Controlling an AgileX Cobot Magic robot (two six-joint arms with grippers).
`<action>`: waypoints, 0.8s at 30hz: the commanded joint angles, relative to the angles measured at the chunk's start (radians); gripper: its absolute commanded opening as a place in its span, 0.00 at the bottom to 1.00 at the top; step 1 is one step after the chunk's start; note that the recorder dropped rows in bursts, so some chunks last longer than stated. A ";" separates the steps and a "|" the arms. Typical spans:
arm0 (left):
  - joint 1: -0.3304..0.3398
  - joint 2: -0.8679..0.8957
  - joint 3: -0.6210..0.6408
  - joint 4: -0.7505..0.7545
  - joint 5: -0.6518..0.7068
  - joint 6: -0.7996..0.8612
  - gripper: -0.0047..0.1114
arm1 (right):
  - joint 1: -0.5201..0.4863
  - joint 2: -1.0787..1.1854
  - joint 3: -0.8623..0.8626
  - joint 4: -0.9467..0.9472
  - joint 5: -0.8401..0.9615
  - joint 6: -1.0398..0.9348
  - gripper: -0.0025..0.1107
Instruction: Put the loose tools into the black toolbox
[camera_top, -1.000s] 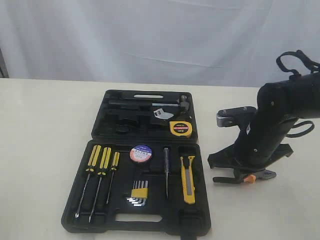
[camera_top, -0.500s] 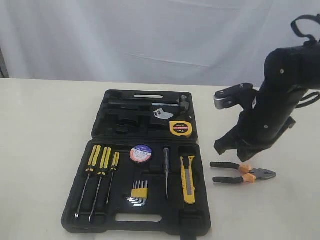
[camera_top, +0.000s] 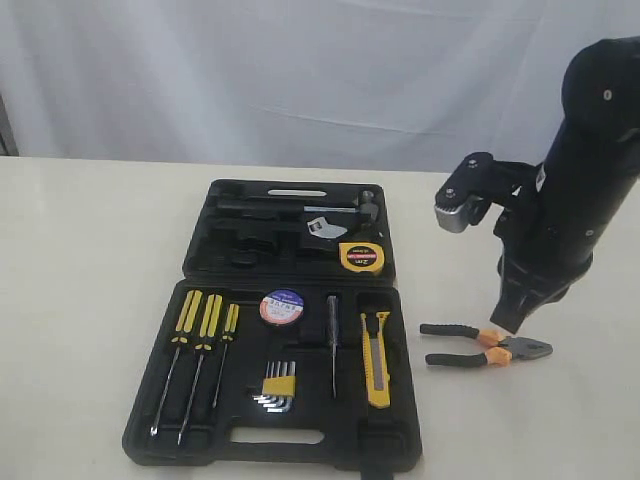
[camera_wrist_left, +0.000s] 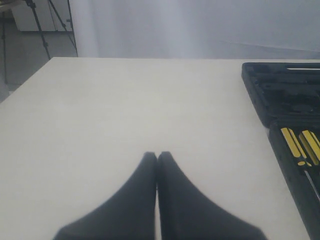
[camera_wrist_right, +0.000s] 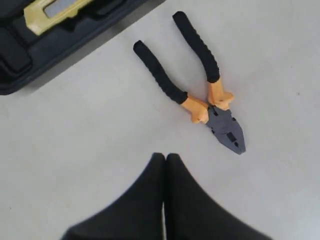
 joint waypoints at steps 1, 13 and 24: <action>-0.005 -0.001 0.003 -0.010 -0.008 -0.004 0.04 | -0.005 -0.015 -0.007 -0.018 0.011 -0.019 0.02; -0.005 -0.001 0.003 -0.010 -0.008 -0.004 0.04 | -0.005 -0.011 -0.007 -0.027 0.004 -0.019 0.02; -0.005 -0.001 0.003 -0.010 -0.008 -0.004 0.04 | -0.005 -0.011 -0.007 -0.080 0.045 -0.125 0.02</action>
